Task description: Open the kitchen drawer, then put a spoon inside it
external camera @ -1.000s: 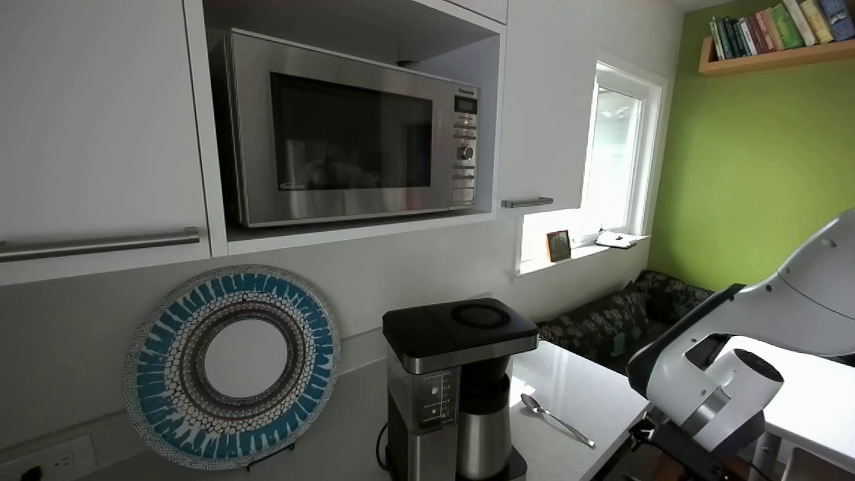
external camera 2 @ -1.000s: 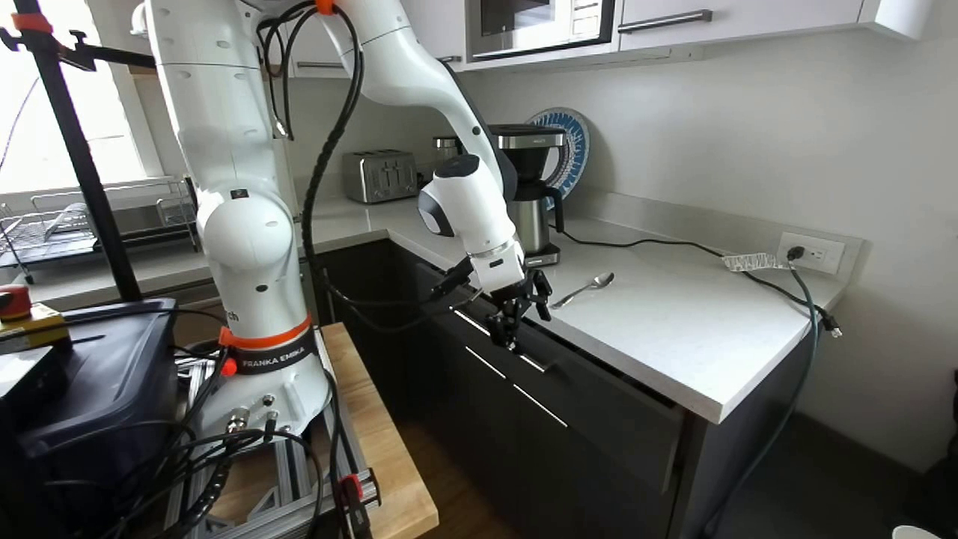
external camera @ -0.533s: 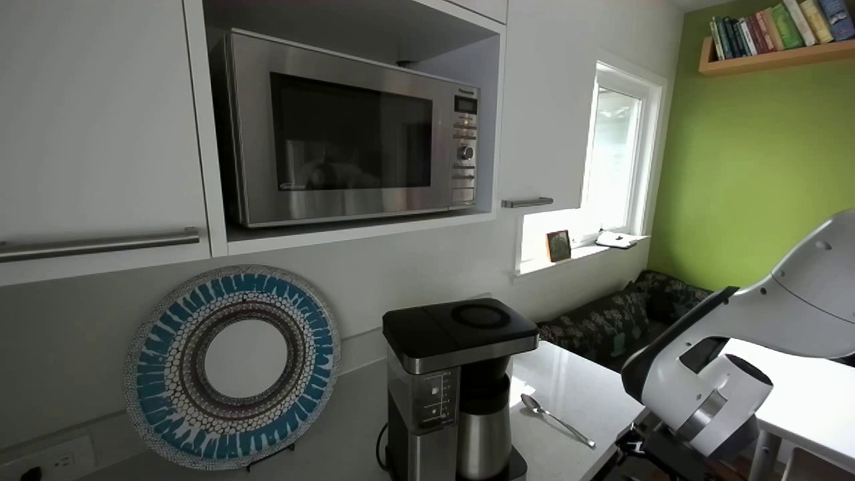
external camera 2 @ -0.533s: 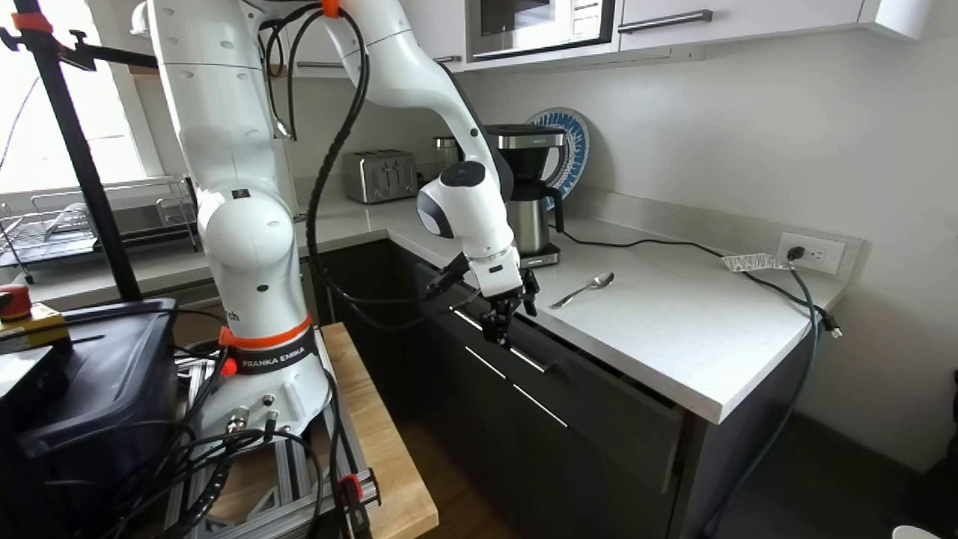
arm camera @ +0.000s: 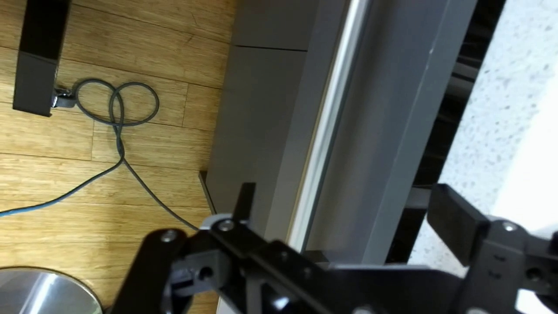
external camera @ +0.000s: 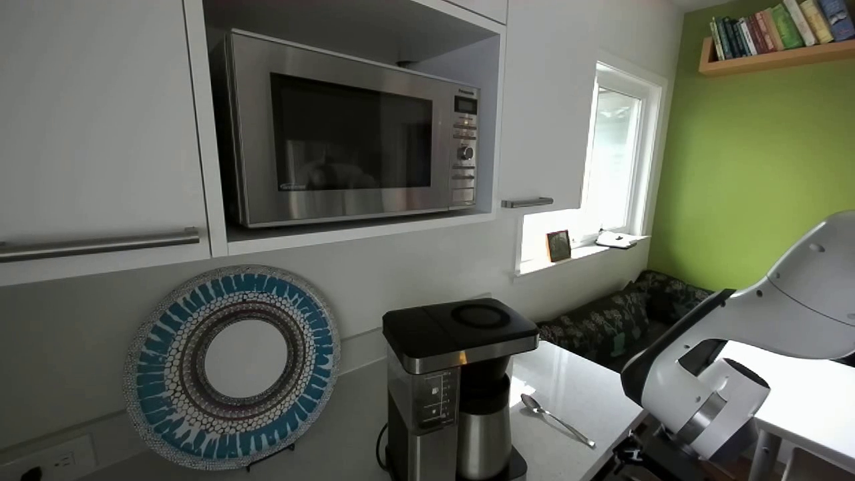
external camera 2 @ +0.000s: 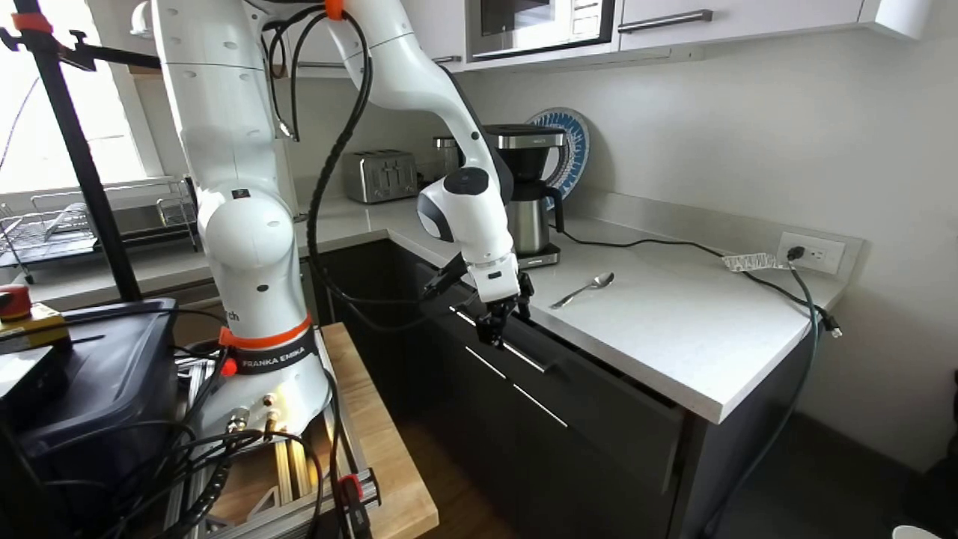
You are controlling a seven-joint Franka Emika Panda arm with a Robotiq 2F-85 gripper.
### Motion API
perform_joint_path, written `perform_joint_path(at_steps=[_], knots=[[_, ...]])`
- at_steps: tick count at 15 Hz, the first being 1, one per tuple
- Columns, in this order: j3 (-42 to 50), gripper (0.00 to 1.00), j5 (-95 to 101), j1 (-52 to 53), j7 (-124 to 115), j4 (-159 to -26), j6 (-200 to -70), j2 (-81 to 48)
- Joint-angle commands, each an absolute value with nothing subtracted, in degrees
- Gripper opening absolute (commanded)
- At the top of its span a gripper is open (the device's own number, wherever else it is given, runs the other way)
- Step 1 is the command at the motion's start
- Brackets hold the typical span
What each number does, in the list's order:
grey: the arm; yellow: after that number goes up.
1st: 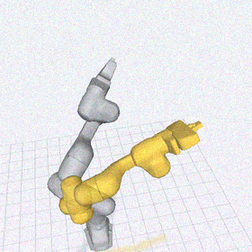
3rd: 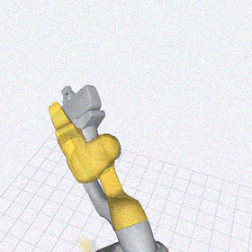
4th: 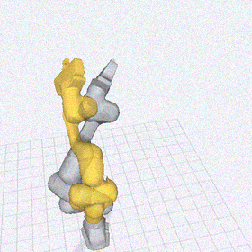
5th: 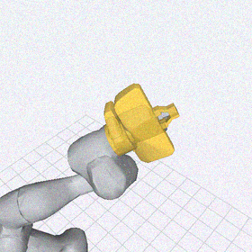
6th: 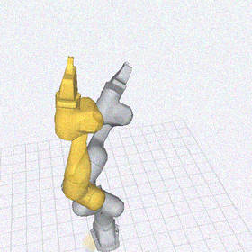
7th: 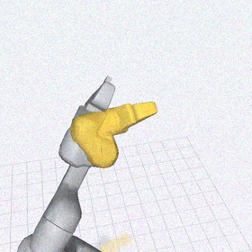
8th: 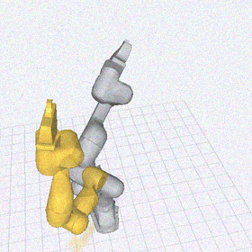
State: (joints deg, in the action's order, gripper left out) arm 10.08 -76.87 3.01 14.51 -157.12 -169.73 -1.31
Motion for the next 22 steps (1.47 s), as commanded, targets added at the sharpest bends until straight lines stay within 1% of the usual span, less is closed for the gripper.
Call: perform_joint_path(at_steps=[1,15,22], knots=[[10.3,1.0,-77.3,2.7,14.2,-156.5,-168.1,-1.7],[10.6,1.0,-76.5,1.9,13.6,-151.7,-164.1,-9.0],[10.9,1.0,-73.0,1.9,11.1,-150.2,-162.8,-12.5]])
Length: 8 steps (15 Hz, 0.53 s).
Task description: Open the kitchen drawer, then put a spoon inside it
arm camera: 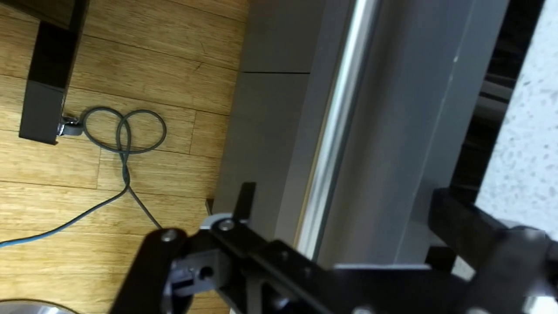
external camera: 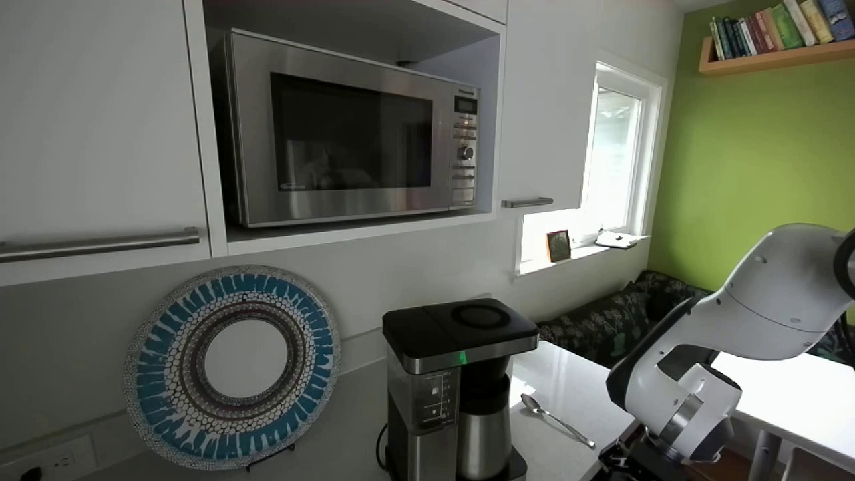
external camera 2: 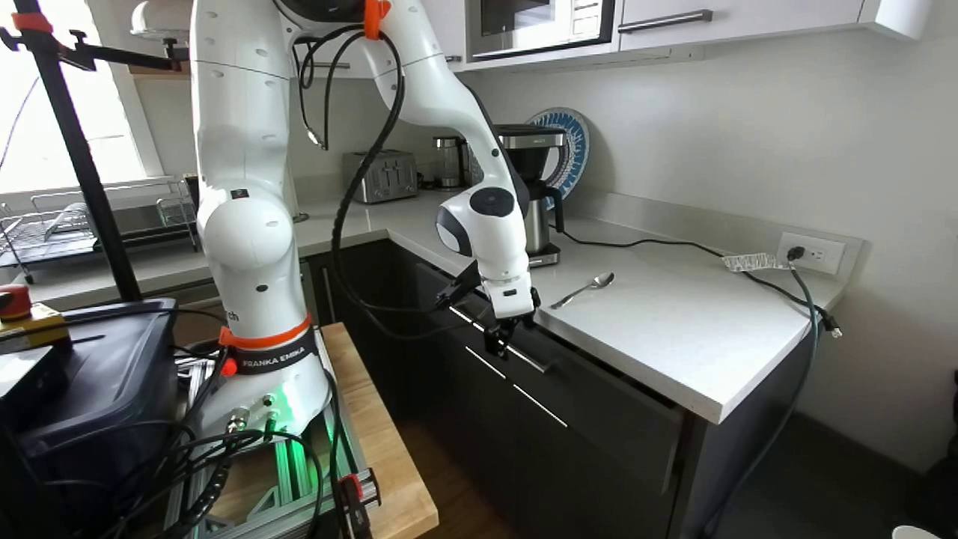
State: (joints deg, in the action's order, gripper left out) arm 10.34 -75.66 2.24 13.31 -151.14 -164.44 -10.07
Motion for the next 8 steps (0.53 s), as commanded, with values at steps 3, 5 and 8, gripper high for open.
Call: perform_joint_path(at_steps=[3,5,8], knots=[[11.1,1.0,-69.8,2.2,9.1,-150.2,-162.1,-13.1],[11.4,1.0,-66.7,2.3,7.1,-150.7,-161.8,-13.2],[12.1,1.0,-62.1,2.6,4.5,-152.1,-161.9,-12.7]])
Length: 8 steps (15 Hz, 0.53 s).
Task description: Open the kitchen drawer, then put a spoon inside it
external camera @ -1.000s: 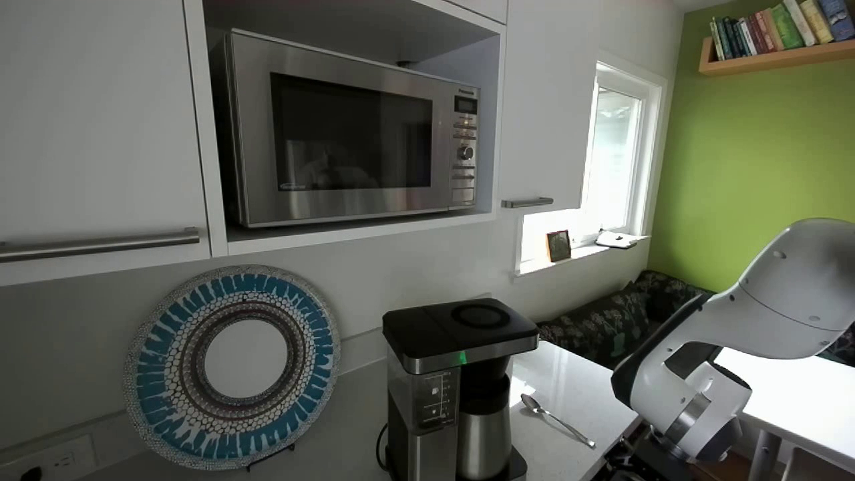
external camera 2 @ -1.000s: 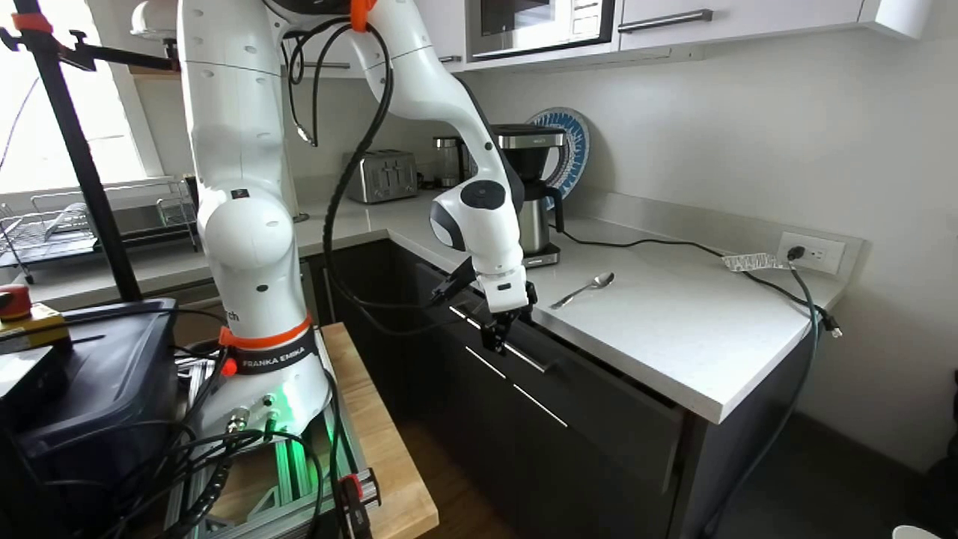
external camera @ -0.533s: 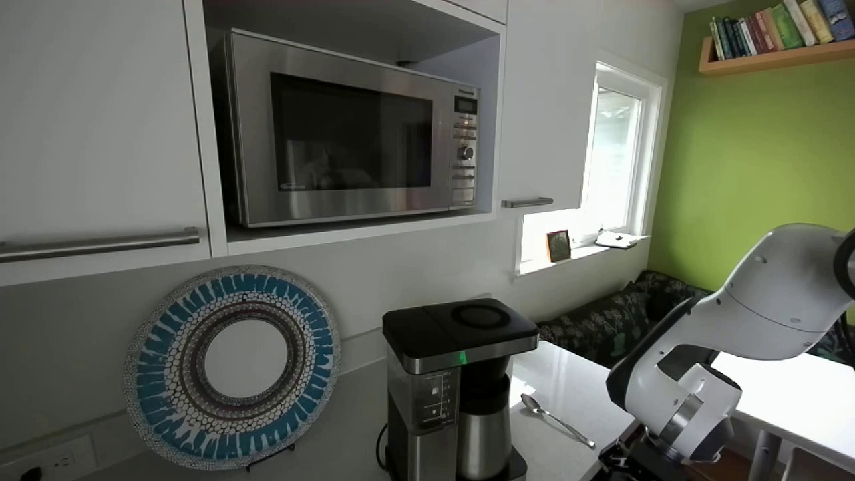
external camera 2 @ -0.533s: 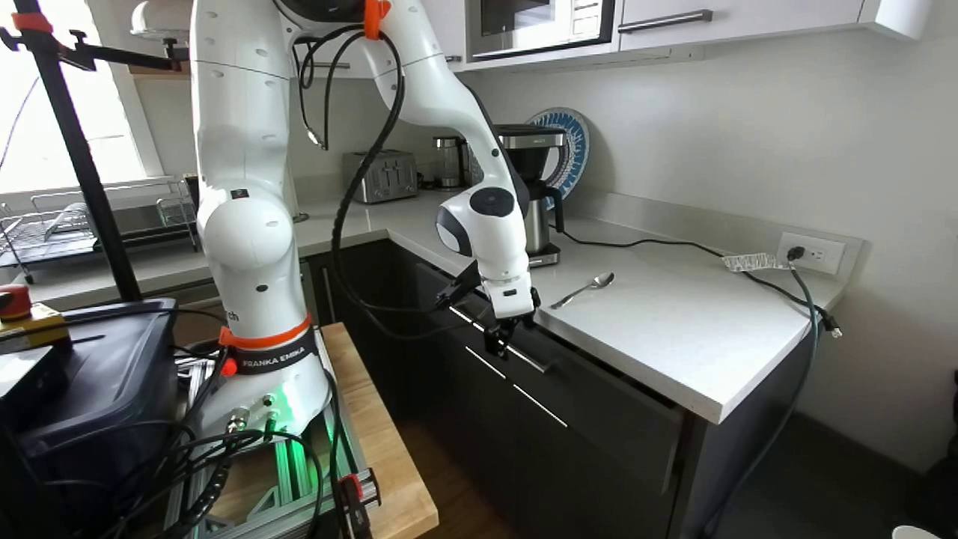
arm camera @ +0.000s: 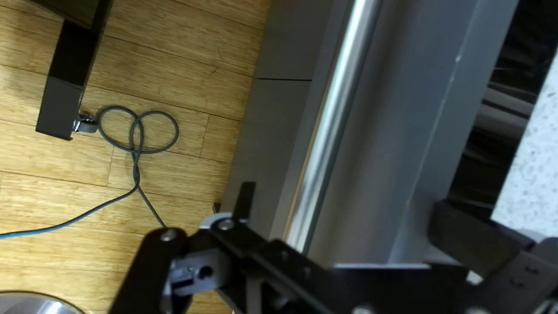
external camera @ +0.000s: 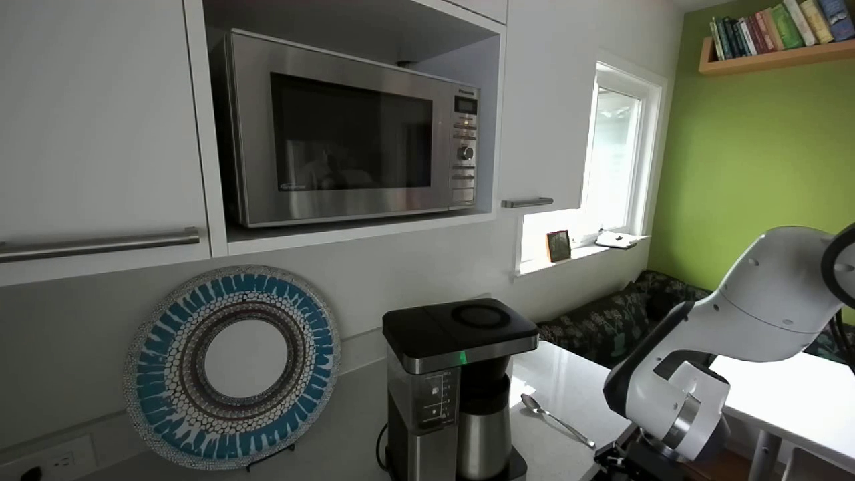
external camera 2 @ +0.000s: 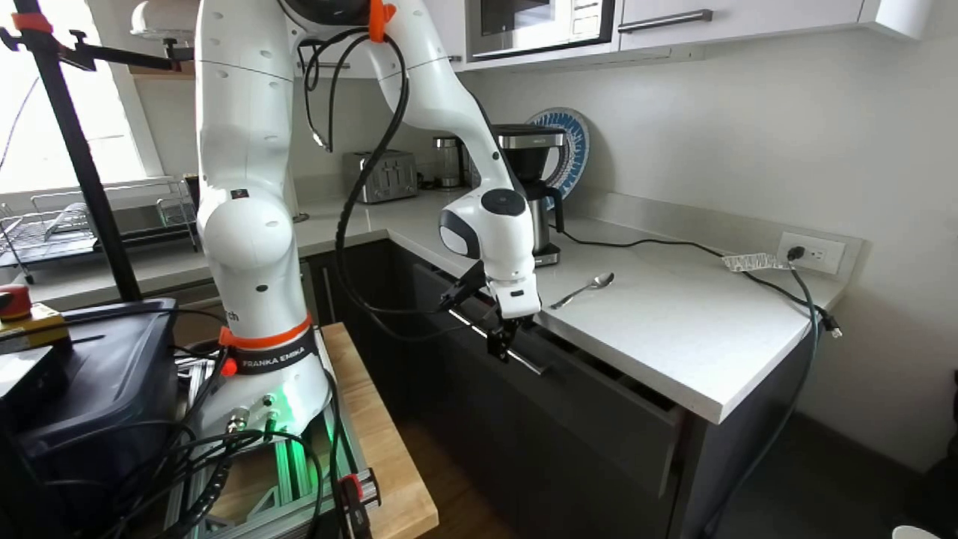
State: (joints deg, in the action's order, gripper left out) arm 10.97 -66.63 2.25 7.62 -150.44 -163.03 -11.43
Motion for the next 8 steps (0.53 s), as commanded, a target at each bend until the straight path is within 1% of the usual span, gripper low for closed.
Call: perform_joint_path(at_steps=[1,3,8], knots=[[12.3,1.0,-61.0,2.6,3.8,-152.5,-162.0,-12.6],[12.5,1.0,-59.2,2.9,2.5,-153.6,-162.7,-12.0],[11.9,1.0,-65.9,1.8,4.9,-157.4,-164.0,-4.6]])
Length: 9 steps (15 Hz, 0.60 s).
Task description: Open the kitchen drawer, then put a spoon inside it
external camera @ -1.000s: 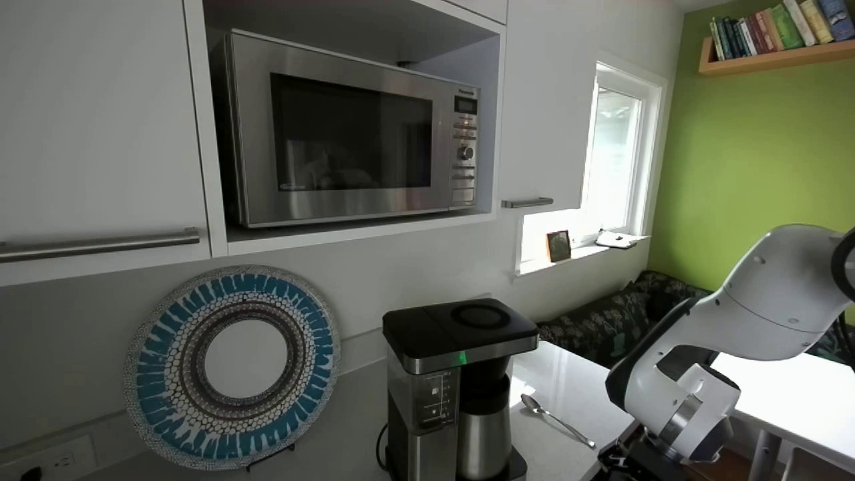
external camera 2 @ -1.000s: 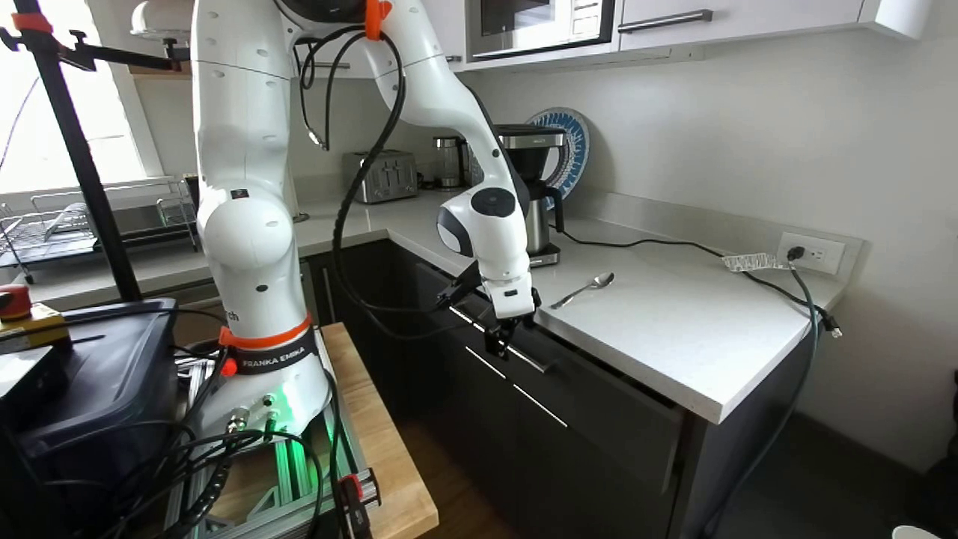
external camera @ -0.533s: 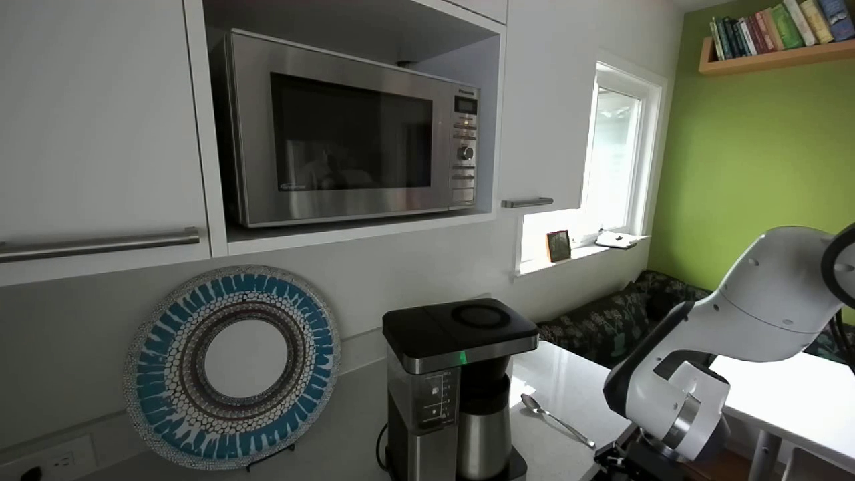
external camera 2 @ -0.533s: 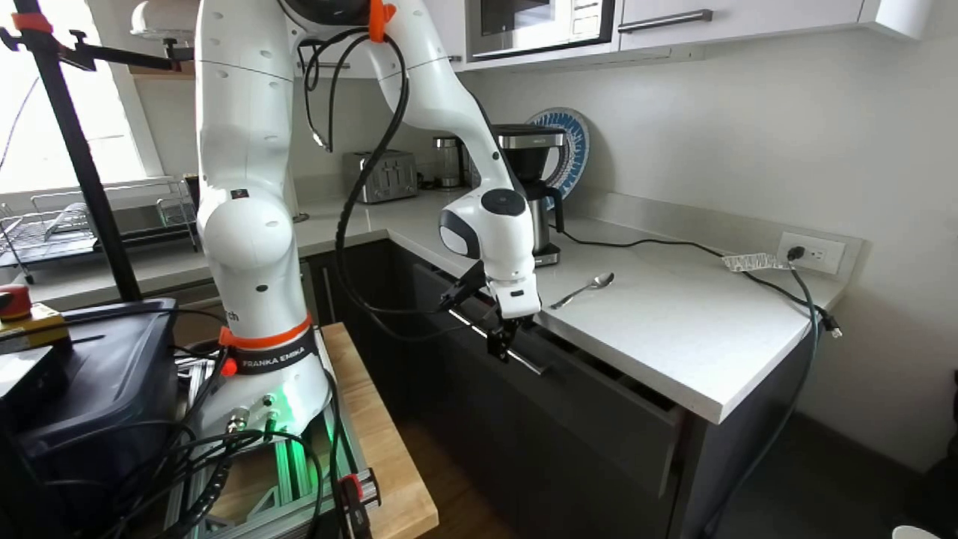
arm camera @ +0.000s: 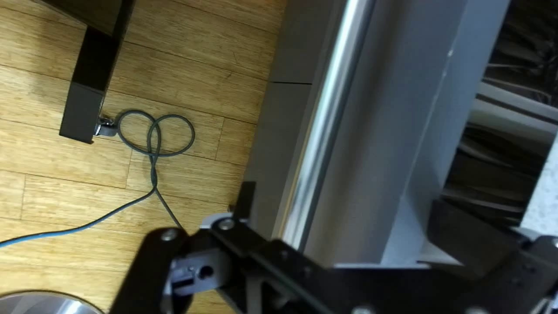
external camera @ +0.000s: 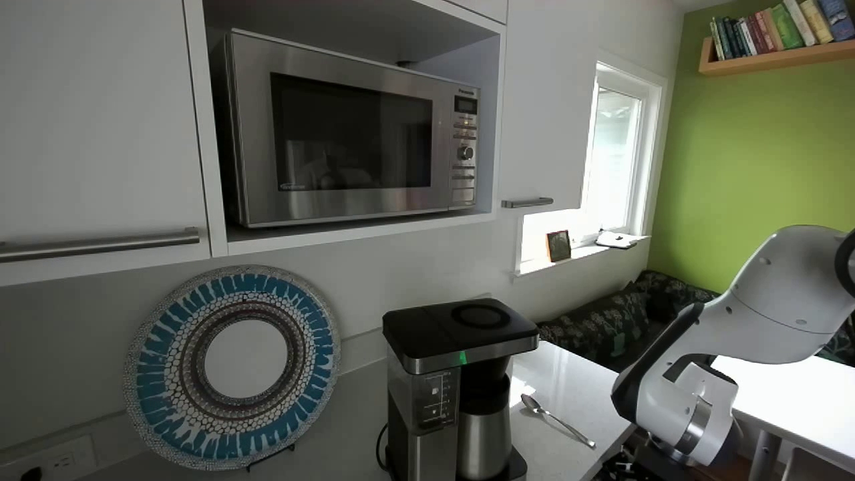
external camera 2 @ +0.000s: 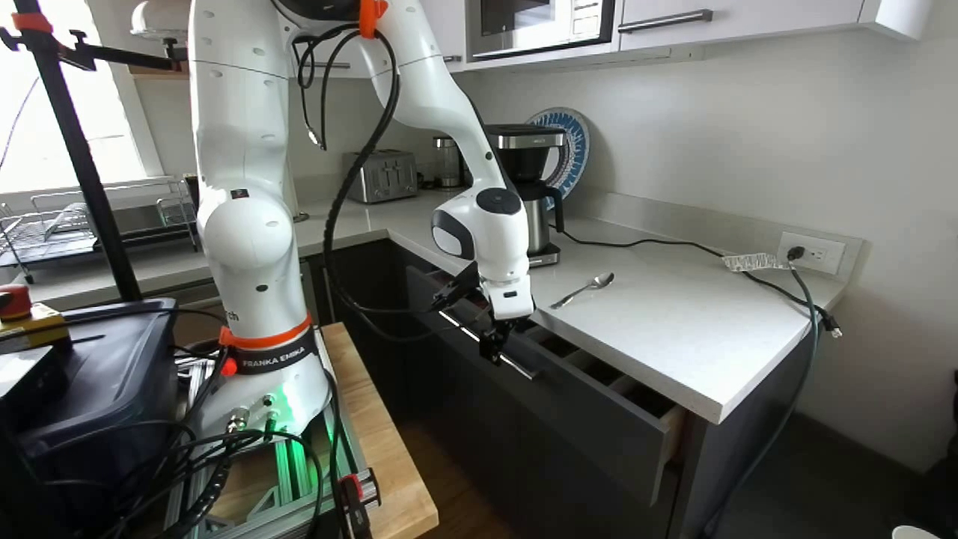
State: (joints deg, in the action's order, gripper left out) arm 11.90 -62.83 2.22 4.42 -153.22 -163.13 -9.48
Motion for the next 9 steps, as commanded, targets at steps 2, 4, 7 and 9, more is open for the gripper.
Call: perform_joint_path(at_steps=[2,4,7,9], knots=[[11.9,1.0,-68.8,1.7,5.5,-159.0,-164.5,-2.3],[11.8,1.0,-71.6,1.8,6.2,-160.3,-165.4,-0.5],[11.9,1.0,-75.4,2.0,8.0,-157.7,-165.5,-2.4],[11.6,1.0,-76.5,2.2,9.1,-157.4,-165.1,-3.1]])
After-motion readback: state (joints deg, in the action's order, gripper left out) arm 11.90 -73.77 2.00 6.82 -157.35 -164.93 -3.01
